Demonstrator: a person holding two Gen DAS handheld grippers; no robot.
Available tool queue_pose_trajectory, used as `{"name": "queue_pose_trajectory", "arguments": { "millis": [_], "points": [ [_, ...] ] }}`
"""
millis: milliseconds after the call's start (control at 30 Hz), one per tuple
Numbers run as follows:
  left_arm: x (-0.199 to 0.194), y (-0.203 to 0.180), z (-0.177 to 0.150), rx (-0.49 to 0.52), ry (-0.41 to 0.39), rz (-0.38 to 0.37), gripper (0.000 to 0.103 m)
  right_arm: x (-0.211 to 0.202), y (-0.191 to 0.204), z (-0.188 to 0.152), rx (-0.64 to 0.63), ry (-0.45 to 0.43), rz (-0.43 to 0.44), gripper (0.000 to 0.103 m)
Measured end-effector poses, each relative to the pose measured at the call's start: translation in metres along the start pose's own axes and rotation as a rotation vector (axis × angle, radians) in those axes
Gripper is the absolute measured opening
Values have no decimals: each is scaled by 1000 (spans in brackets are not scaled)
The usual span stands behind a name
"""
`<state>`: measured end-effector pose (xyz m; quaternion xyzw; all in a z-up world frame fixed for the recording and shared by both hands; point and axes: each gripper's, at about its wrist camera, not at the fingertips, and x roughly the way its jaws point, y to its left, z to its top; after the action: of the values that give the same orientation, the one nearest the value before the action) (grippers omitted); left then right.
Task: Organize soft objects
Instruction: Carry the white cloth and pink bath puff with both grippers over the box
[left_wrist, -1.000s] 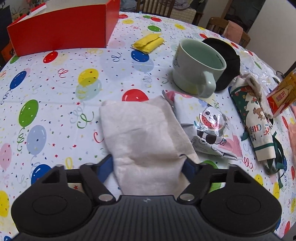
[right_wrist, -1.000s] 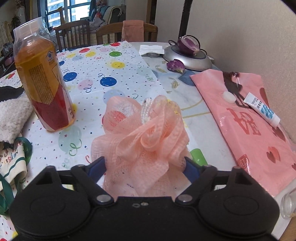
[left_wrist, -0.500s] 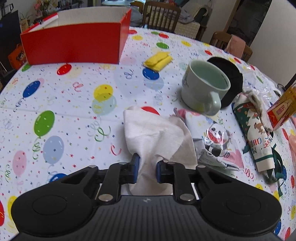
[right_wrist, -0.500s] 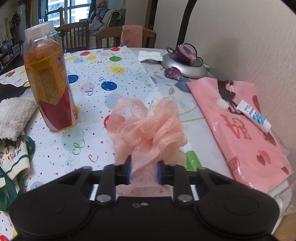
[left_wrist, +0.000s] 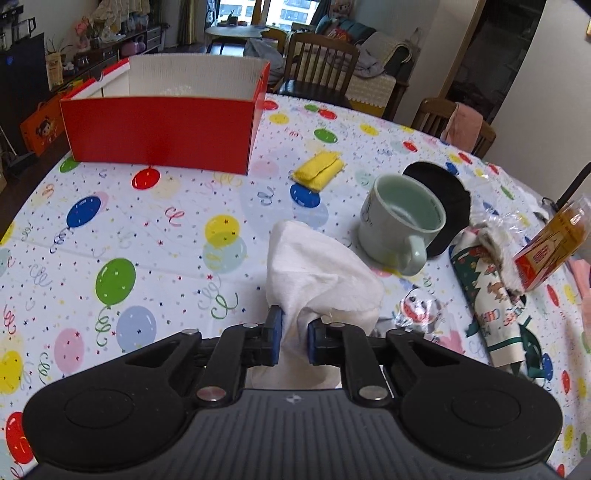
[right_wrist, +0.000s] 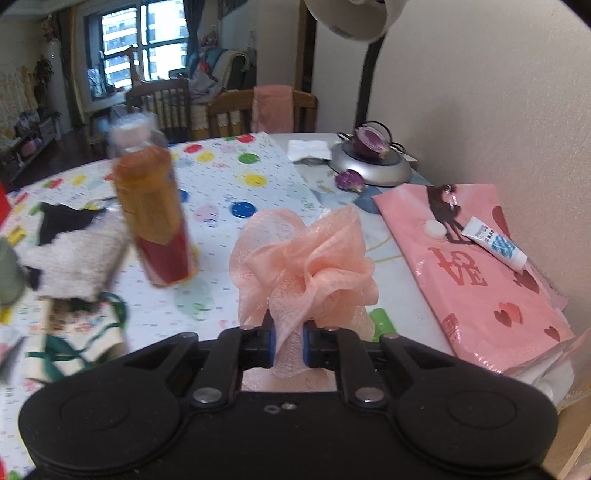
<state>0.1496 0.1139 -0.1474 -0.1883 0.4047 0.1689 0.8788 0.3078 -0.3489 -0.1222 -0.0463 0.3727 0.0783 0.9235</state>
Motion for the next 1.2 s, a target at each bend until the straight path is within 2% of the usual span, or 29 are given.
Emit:
{"name": "queue_pose_trajectory", "arguments": {
  "millis": [267,600,933,1200],
  "points": [
    [-30,4,16,-7,-42,-48,13,-49,34,10,-29,-57,121,11],
    [-63,13,45,6,-86,-82,13,-99,96,33,-140,-130,254,11],
    [-88,41,81,30,-145,-101,13,-119,173,63,-224,-162,387,11],
    [-95,73,116,67,-168,-90,13,-122,249,84,-269,-148,487,11]
  ]
}}
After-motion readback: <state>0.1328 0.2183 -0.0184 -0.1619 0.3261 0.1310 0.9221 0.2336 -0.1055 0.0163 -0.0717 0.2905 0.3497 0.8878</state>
